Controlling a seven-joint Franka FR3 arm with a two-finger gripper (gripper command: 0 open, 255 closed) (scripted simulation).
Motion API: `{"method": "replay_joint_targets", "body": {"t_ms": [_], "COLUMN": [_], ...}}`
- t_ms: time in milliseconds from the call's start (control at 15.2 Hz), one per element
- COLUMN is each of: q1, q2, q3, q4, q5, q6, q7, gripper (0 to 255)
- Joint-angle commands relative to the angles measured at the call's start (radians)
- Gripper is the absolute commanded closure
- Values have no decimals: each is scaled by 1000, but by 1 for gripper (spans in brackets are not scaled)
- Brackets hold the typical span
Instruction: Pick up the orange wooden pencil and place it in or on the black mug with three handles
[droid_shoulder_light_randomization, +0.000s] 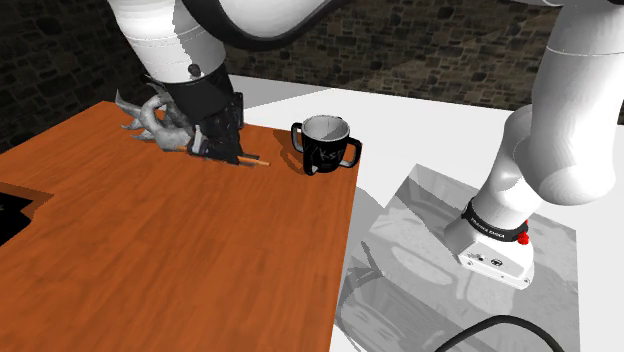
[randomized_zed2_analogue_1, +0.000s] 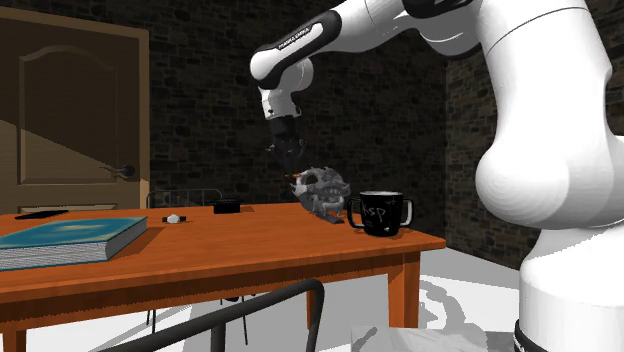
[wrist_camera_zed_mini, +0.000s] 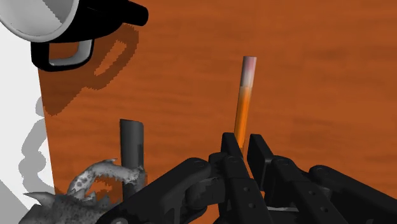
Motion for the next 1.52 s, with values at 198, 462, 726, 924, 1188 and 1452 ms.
{"method": "replay_joint_targets", "body": {"t_ms": [198,462,726,924,1188,1452], "q1": [8,-57,-118,-147,-174,-196], "q2": [2,-124,-280,-386,-512,-622], "q3": [3,-10,-47,-87,-150,-219], "q4": [68,-77,-245,-353,-476,-580], "q5": [1,55,119,156,187,197], "q6": [-65,-16,37,65,90,104], "q7": [-11,-75,-172,-249,-351,-450], "gripper": [255,255,255,255,255,255]}}
